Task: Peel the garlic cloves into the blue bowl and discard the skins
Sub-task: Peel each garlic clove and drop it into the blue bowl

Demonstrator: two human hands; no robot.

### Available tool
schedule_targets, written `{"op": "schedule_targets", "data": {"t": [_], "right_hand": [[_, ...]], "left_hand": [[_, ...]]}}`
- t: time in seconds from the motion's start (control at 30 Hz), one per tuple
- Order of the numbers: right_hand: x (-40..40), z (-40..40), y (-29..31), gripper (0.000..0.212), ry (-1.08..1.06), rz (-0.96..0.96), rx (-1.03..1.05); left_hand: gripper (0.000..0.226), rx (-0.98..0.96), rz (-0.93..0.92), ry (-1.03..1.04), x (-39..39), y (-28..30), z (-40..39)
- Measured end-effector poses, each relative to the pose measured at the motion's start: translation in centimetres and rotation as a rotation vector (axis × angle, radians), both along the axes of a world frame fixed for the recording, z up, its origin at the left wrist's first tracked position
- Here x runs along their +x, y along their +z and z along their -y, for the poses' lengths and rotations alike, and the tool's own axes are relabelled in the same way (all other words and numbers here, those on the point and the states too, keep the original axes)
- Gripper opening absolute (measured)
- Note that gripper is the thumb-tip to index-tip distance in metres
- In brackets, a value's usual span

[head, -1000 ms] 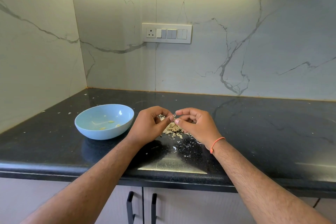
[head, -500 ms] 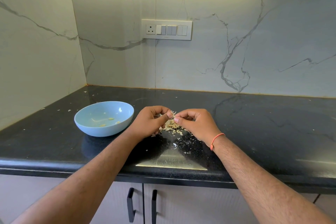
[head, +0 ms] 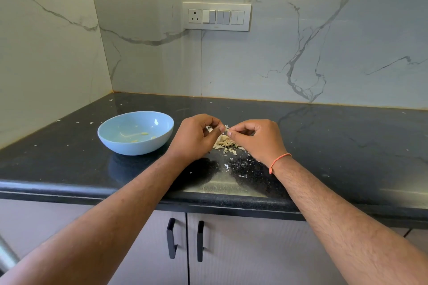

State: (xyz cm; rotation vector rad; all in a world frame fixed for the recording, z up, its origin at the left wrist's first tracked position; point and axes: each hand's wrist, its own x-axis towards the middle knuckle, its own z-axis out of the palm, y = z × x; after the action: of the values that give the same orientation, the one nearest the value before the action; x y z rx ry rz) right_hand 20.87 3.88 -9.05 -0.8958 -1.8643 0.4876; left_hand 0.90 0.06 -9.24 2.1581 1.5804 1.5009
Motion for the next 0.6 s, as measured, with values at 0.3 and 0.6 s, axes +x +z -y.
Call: {"op": "schedule_targets", "data": {"t": [0.3,0.6], "right_hand": [[0.15,-0.13,0.1,0.005,-0.028,0.003,0.081],[0.18,-0.35,0.07,0.008,-0.062,-0.01,0.071]], "left_hand": [[0.012,-0.044,0.154,0.053,-0.53,0.09,-0.35],[0.025,-0.075,-0.007,0.065,-0.52,0.01,0.13]]}}
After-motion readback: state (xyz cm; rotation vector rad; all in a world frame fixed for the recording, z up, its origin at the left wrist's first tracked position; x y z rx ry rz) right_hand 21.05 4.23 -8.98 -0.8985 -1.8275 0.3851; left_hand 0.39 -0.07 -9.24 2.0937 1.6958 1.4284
